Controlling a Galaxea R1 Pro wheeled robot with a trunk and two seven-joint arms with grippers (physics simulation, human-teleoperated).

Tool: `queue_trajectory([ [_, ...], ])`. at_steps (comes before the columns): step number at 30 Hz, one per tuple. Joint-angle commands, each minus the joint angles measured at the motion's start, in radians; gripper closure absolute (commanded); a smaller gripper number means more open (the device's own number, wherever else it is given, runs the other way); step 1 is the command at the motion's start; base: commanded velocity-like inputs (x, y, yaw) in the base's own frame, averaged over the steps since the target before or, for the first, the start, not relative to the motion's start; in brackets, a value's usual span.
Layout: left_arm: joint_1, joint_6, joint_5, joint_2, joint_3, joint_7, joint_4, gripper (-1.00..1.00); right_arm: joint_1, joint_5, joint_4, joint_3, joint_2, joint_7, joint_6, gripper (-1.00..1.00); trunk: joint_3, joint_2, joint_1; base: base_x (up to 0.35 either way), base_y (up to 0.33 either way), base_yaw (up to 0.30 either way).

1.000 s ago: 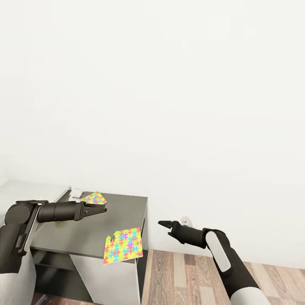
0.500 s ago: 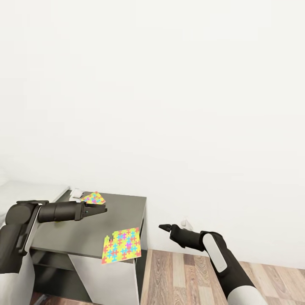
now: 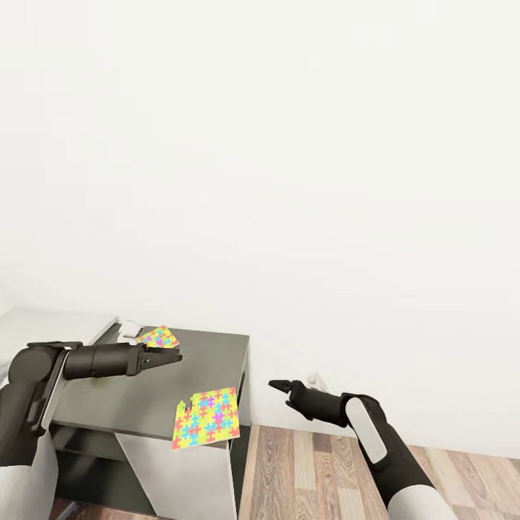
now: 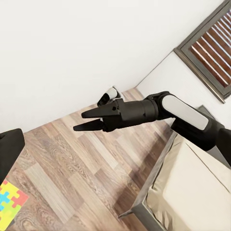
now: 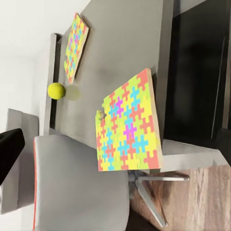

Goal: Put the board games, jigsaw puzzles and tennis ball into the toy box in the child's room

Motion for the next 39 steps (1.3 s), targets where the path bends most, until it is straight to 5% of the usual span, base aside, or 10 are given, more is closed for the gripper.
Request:
queue_trajectory([
  [1,-0.001,0.010,-0.006,0.000,0.000,-0.007,-0.001,-1.00,-0.001,0.005,-0.001,-0.001,0.001,0.006,0.003,-1.00,-0.005,-0.008,0.004,0.000,0.000,0.000],
  [39,-0.001,0.011,-0.006,0.000,0.001,-0.007,0.000,-1.00,-0.002,0.002,0.001,-0.003,0.003,0.016,-0.047,-1.00,-0.124,-0.274,0.150,0.000,0.000,0.000],
])
